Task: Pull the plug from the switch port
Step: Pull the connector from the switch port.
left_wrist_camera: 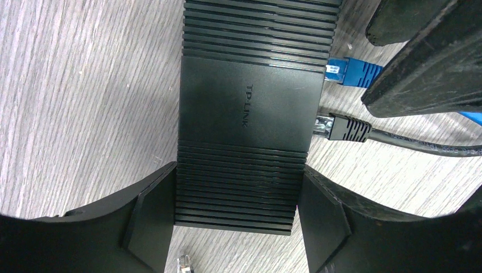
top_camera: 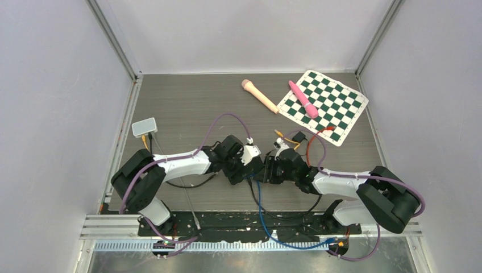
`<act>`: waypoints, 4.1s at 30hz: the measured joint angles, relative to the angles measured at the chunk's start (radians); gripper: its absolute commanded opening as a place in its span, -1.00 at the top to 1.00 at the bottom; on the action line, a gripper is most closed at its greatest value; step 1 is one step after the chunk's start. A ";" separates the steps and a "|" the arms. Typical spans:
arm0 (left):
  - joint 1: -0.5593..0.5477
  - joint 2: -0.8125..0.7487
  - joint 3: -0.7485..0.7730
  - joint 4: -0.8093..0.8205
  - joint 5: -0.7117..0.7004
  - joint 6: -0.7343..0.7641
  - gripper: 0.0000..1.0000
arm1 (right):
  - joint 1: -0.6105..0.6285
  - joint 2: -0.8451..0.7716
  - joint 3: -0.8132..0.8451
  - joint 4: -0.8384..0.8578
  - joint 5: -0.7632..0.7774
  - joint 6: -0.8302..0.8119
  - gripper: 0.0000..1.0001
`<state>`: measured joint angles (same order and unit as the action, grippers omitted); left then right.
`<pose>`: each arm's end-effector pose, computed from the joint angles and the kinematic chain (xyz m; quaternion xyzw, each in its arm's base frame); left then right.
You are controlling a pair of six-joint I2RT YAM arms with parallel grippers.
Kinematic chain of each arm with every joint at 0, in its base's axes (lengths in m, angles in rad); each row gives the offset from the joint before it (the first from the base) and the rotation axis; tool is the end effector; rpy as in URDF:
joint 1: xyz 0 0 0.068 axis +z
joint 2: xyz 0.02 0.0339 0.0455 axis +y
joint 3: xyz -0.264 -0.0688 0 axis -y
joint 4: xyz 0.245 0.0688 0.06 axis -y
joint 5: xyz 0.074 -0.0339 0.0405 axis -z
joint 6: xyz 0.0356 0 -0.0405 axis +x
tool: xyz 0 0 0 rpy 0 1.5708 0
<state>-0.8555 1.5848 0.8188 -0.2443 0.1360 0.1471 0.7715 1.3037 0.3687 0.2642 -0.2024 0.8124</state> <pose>0.1931 -0.2296 0.1583 0.4772 0.8318 -0.1570 0.2362 0.1594 0.1650 0.1390 -0.0256 0.8966 0.3719 0.2392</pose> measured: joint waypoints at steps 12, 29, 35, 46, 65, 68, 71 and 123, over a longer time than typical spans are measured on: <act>0.000 0.000 0.000 0.000 0.003 0.001 -0.12 | -0.010 0.075 -0.091 0.245 0.044 0.158 0.26; 0.008 -0.002 0.000 -0.007 -0.003 0.003 -0.05 | -0.047 0.296 -0.172 0.663 -0.023 0.309 0.84; 0.006 -0.002 0.000 -0.007 0.001 0.004 -0.04 | -0.047 0.268 -0.172 0.625 -0.022 0.286 0.90; 0.000 -0.004 0.000 -0.008 0.016 0.009 -0.01 | -0.047 0.145 -0.110 0.364 -0.055 0.131 0.89; -0.007 -0.008 0.003 -0.033 0.010 0.003 0.07 | -0.012 0.115 -0.116 0.330 -0.032 0.104 0.89; -0.008 -0.008 0.006 -0.037 0.015 -0.001 0.08 | 0.009 0.073 -0.109 0.274 0.010 0.098 0.77; -0.008 -0.008 0.007 -0.037 0.024 -0.005 0.09 | 0.016 0.049 -0.109 0.247 0.031 0.099 0.33; 0.001 -0.008 0.008 -0.044 0.052 -0.001 0.18 | 0.012 0.122 -0.127 0.371 0.042 0.167 0.39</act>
<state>-0.8547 1.5772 0.8265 -0.2882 0.1879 0.1463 0.7837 1.4254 0.2413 0.6350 -0.1604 0.9791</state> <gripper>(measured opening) 0.699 0.351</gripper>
